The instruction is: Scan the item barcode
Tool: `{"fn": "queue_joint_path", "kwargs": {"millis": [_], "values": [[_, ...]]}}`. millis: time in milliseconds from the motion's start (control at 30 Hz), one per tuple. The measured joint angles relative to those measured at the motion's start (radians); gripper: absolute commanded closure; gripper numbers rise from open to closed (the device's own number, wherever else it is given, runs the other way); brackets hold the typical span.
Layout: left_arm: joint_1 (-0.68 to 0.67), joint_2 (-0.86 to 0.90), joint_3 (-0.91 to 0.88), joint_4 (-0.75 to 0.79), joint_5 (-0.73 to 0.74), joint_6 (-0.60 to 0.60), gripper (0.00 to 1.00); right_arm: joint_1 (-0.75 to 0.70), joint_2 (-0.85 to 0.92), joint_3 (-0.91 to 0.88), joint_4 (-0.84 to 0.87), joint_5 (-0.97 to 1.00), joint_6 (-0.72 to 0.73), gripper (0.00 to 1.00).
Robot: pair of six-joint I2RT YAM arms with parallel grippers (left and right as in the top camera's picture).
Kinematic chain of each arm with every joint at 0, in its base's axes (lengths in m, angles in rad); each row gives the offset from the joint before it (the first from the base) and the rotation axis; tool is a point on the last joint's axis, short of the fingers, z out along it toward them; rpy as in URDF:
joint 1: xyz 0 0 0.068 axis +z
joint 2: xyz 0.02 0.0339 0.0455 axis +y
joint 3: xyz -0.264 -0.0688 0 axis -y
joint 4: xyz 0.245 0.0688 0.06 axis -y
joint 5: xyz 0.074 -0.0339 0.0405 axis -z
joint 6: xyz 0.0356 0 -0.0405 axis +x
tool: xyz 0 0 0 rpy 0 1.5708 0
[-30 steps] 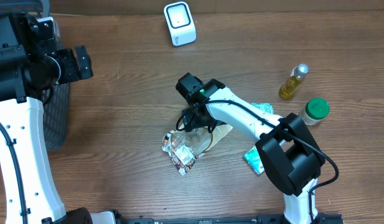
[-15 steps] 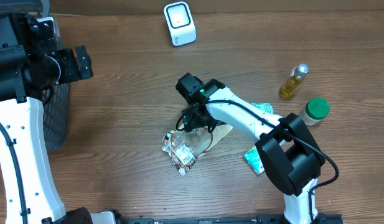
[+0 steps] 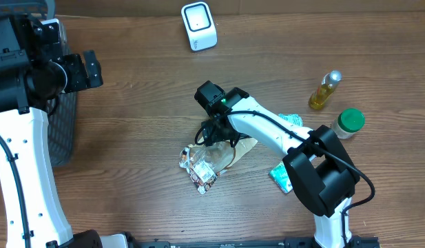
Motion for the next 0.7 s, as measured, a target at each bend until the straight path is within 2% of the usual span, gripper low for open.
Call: {"fn": "queue_joint_path", "kwargs": {"millis": [700], "values": [[0.0, 0.0, 0.0, 0.0, 0.0, 0.0, 0.0, 0.0, -0.021, 0.029, 0.005, 0.0, -0.008, 0.0]]}}
